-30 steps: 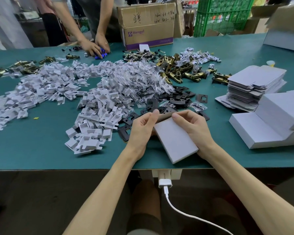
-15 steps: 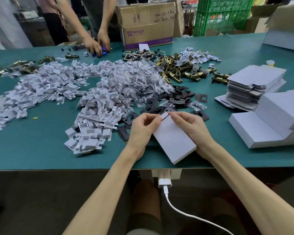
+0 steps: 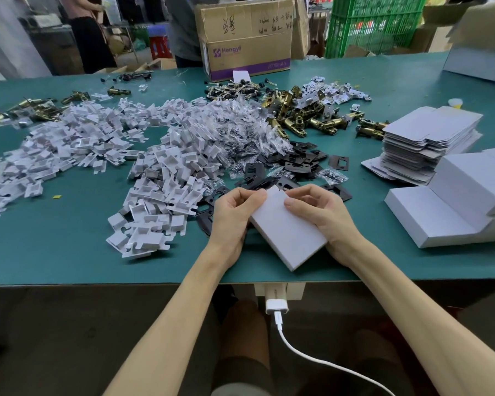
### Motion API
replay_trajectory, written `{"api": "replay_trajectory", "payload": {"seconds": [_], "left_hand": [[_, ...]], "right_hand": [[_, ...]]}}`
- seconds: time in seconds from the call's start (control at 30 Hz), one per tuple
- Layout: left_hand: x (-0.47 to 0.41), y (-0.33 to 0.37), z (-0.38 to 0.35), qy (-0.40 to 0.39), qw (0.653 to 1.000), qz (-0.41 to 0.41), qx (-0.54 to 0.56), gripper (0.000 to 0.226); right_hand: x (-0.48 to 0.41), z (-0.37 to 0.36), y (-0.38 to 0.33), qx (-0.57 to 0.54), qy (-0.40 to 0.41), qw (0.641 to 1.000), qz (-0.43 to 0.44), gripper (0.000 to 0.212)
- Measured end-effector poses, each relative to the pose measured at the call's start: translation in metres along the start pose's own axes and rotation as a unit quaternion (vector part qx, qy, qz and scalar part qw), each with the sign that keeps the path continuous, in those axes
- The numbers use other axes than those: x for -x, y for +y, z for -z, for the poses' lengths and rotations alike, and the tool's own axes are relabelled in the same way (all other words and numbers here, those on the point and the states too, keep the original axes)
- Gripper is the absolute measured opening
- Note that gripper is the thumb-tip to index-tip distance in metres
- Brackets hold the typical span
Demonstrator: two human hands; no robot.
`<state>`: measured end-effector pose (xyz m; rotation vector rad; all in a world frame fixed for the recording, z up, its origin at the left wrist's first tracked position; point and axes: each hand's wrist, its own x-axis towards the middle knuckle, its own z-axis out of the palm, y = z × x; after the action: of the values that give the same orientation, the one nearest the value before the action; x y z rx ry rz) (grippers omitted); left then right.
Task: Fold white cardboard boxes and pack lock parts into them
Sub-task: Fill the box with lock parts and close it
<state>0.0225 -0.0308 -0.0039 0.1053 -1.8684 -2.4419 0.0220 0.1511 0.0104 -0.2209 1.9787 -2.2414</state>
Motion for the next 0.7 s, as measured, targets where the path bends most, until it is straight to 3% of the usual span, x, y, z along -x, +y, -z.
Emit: {"api": "replay_trajectory", "payload": {"seconds": [0.23,0.33,0.53,0.7], "left_hand": [[-0.001,0.001,0.005,-0.054,0.998,0.015,0.004,0.040],[0.000,0.005,0.006,-0.087,0.996,0.031,0.009,0.035],[0.001,0.003,0.003,-0.037,0.999,0.018,-0.001,0.029],[0.001,0.002,0.004,-0.045,0.999,0.015,-0.009,0.027]], "right_hand": [[0.003,0.004,-0.011,-0.016,-0.044,0.998,-0.040,0.007],[0.003,0.005,-0.013,-0.013,-0.055,0.997,-0.050,0.009],[0.005,0.005,-0.013,-0.020,-0.049,0.998,-0.046,0.008],[0.005,0.004,-0.013,-0.019,-0.046,0.998,-0.045,0.007]]}}
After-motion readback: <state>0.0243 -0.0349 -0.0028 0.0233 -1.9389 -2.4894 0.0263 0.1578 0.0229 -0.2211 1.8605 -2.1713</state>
